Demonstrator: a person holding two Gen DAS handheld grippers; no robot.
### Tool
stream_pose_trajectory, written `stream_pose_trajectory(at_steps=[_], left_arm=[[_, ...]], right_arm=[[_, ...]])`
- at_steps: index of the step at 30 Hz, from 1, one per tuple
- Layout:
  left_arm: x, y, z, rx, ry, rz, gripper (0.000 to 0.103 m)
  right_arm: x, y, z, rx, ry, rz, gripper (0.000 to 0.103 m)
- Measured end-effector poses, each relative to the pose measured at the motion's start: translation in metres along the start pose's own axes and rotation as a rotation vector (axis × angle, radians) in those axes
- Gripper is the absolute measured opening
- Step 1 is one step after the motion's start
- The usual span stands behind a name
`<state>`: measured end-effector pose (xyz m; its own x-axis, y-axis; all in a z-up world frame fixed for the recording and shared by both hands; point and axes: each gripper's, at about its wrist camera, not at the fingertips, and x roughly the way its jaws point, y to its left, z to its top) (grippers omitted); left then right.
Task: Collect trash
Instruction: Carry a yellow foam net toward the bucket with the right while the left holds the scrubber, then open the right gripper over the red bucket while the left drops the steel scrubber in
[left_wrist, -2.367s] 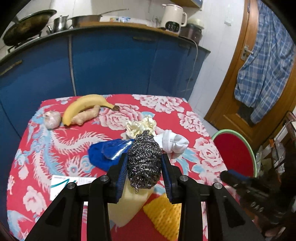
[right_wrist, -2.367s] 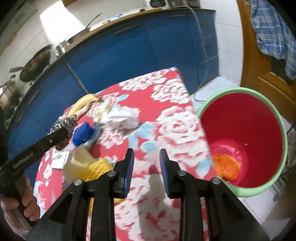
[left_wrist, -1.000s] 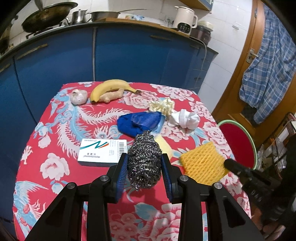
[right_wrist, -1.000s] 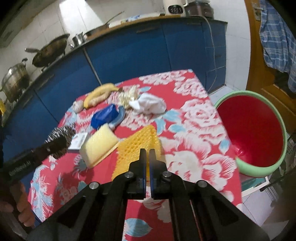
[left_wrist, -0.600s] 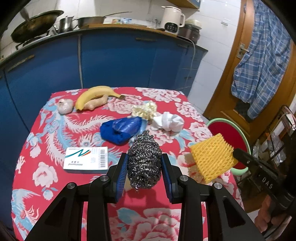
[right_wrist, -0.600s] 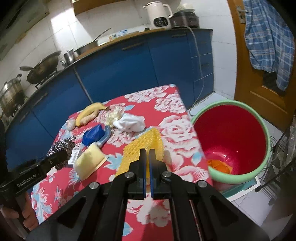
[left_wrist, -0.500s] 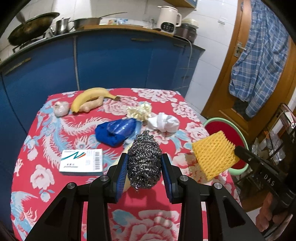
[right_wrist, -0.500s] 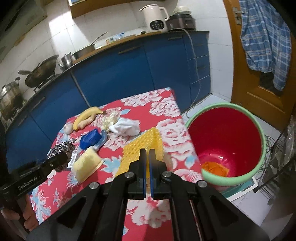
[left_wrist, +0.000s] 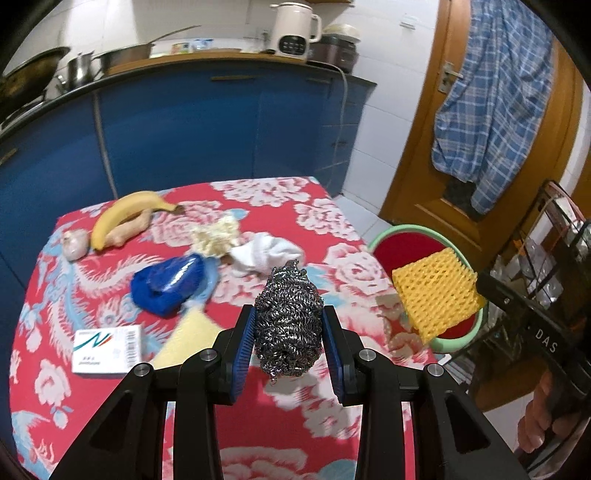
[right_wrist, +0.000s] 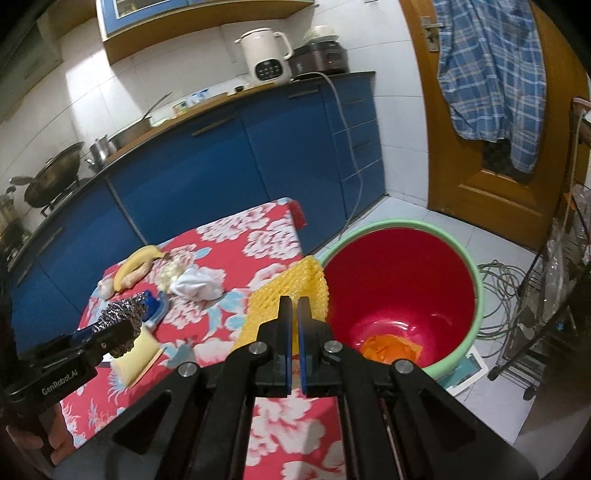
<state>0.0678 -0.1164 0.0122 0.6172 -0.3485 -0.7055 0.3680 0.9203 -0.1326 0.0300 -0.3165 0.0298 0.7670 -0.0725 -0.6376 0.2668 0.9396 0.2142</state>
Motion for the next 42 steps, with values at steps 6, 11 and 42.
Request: stream_pose_trajectory(at_steps=[6, 11, 42], left_arm=[[0.015, -0.024, 0.009, 0.045, 0.011, -0.028, 0.036], [0.031, -0.05, 0.016, 0.098, 0.03, -0.055, 0.036], [0.109, -0.133, 0.026, 0.225, 0.137, -0.15, 0.037]], right_arm=[[0.003, -0.025, 0.006, 0.044, -0.008, -0.04, 0.005], [0.005, -0.048, 0.009, 0.084, -0.011, -0.076, 0.005], [0.061, -0.143, 0.002, 0.233, 0.086, -0.192, 0.013]])
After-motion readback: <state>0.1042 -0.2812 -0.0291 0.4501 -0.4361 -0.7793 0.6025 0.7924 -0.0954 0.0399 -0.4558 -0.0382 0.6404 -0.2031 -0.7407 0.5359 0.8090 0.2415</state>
